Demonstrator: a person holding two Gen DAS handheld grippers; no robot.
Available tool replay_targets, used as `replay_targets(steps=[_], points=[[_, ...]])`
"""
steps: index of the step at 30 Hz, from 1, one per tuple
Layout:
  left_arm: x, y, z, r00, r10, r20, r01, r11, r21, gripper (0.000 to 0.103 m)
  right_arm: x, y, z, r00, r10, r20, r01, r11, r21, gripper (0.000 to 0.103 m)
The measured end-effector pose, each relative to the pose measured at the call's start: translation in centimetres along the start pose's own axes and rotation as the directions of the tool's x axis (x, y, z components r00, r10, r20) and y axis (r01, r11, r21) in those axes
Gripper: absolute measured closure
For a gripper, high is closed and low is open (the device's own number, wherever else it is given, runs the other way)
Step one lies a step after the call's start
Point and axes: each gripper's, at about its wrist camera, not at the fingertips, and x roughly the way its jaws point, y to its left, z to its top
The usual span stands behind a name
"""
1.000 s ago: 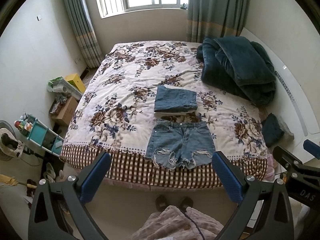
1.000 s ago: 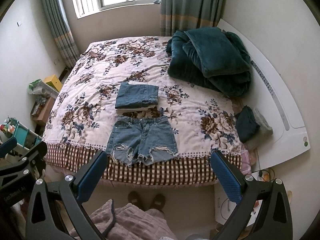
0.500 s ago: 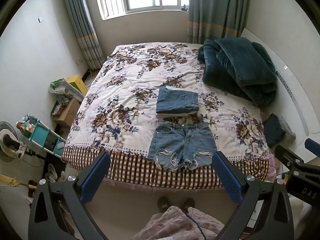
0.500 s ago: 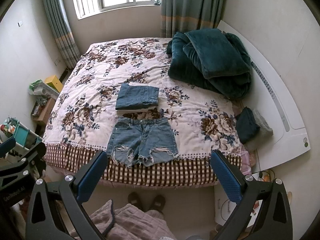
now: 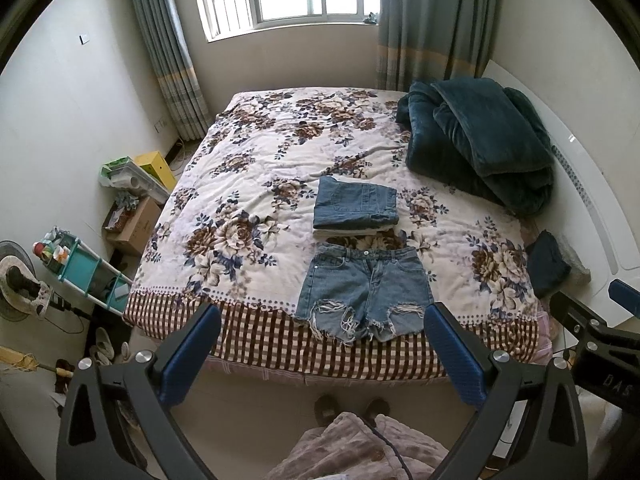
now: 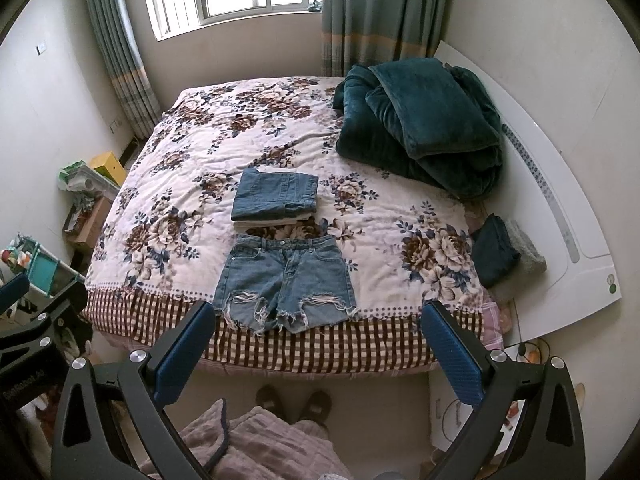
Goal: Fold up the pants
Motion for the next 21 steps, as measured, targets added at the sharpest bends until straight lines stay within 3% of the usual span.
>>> replay_targets(steps=[17,21], points=[[0.2,0.2,0.0,1.0,-0.004,-0.001,0.004,1.0,-0.014,0.0,-0.3,-0.2,1.8,0.999,0.028,-0.016,-0.028,1.0,0.003,0.0],[1.9,0.5,1.1,0.999,0.03,0.024,-0.03,0.999,-0.028,0.0,1.0,-0.3,1.5,0.999,0.032,-0.022,-0.031,0.999,0.016,0.0]])
